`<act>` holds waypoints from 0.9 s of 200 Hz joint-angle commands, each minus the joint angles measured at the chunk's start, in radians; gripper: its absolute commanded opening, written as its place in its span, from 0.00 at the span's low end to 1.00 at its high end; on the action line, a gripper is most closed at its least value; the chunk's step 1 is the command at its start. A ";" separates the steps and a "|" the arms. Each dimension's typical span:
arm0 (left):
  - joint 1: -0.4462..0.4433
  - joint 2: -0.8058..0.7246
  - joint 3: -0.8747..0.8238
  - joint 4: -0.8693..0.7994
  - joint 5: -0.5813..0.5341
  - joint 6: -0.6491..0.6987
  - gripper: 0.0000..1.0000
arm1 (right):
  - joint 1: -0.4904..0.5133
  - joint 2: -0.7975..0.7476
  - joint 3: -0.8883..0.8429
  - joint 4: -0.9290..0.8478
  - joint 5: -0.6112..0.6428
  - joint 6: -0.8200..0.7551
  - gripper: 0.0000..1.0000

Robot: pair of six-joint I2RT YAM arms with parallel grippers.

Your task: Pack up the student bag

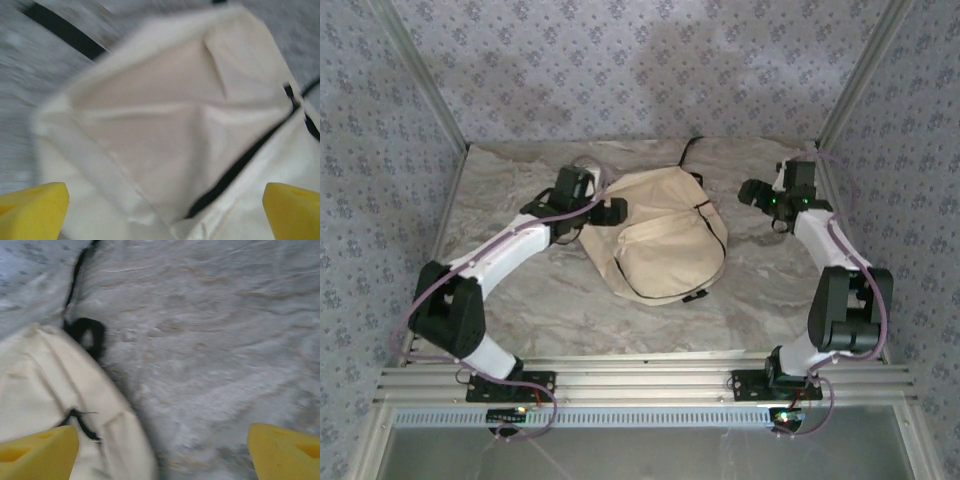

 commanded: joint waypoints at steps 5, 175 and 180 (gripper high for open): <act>0.089 -0.074 -0.028 -0.027 -0.243 -0.035 1.00 | 0.014 -0.085 -0.194 0.127 0.223 -0.098 0.90; 0.462 -0.082 -0.708 0.930 -0.397 0.262 1.00 | 0.028 0.025 -0.674 1.080 0.188 -0.334 1.00; 0.484 -0.078 -0.724 0.958 -0.352 0.249 1.00 | 0.029 0.016 -0.666 1.049 0.192 -0.335 1.00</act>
